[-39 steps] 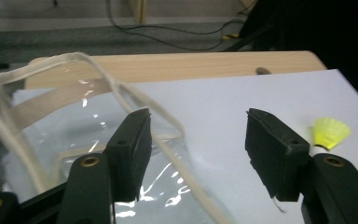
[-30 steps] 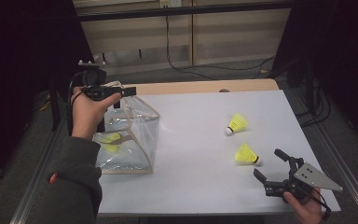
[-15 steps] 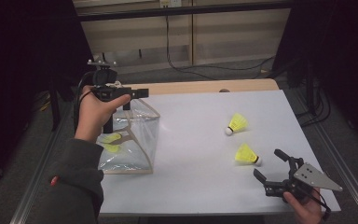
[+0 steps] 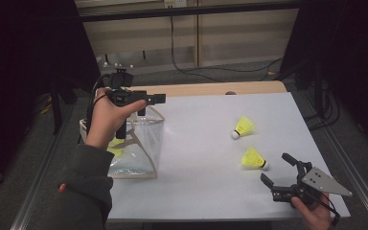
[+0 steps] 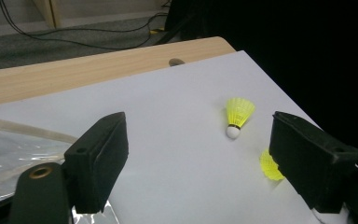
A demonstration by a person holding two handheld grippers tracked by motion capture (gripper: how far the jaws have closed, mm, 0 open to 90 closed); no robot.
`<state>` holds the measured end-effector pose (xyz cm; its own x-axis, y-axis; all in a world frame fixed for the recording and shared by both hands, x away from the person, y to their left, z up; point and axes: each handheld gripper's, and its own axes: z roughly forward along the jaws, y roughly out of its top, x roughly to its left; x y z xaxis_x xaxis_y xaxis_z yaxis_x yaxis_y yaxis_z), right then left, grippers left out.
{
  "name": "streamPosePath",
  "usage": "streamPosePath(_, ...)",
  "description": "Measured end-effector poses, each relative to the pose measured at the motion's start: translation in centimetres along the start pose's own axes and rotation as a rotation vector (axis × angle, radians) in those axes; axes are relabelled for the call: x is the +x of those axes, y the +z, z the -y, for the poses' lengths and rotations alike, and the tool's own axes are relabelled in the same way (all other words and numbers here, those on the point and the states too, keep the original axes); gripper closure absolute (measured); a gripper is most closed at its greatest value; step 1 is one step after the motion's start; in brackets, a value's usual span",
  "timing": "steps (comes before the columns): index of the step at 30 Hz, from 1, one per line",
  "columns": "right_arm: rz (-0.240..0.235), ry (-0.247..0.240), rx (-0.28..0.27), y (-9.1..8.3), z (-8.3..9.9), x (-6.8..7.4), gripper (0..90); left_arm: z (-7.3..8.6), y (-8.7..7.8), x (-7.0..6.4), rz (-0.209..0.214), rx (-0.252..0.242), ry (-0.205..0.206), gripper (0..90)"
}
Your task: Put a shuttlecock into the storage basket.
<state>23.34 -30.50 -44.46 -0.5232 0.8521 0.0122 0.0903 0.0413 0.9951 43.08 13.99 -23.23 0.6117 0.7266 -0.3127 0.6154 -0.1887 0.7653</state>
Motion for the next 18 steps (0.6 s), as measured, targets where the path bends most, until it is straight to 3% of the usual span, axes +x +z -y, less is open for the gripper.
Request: streamPosePath(18, -0.001, -0.002, -0.003, 0.0, 0.0, 0.0, 0.8, 0.8, 2.3, -2.2, 0.063, 0.021, 0.044, 15.6)
